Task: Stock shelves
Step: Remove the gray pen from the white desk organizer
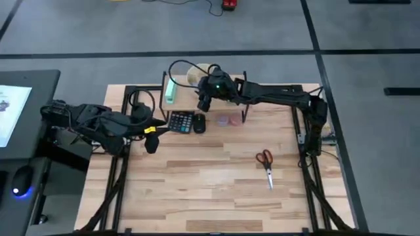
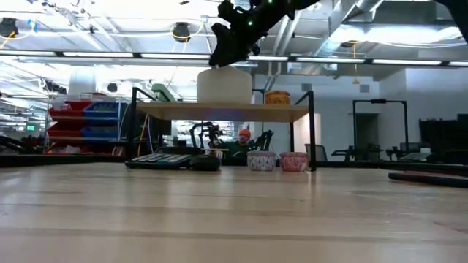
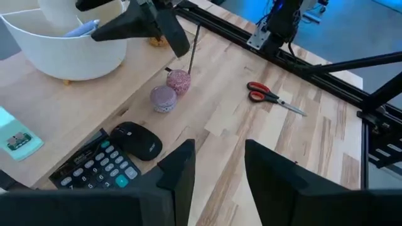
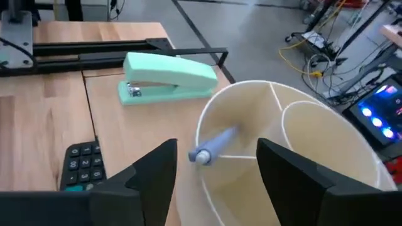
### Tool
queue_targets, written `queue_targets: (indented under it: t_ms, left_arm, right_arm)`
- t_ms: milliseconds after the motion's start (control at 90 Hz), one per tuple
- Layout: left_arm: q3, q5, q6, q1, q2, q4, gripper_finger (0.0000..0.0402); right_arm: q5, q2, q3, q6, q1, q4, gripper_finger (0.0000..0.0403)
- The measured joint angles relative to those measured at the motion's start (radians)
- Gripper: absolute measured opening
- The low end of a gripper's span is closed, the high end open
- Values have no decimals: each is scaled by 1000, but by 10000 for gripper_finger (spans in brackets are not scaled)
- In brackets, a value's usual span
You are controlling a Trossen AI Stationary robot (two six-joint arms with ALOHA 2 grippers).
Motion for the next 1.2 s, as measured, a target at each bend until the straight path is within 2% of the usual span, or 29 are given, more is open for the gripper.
queue_targets:
  t_ms: [167, 344, 644, 844, 1200]
  left_arm:
    - [0, 0, 0, 0, 0, 0, 116]
    - [0, 0, 0, 0, 0, 0, 116]
    - [0, 0, 0, 0, 0, 0, 116]
    - [0, 0, 0, 0, 0, 0, 116]
    - [0, 0, 0, 0, 0, 0, 116]
  right_arm:
    - [-74, 0, 0, 3, -7, 0, 131]
    - [-78, 0, 0, 3, -9, 0, 86]
    - [-79, 0, 0, 4, -16, 0, 54]
    - [-77, -1, 0, 3, -16, 4, 9]
    - [-77, -2, -1, 5, -16, 46, 2]
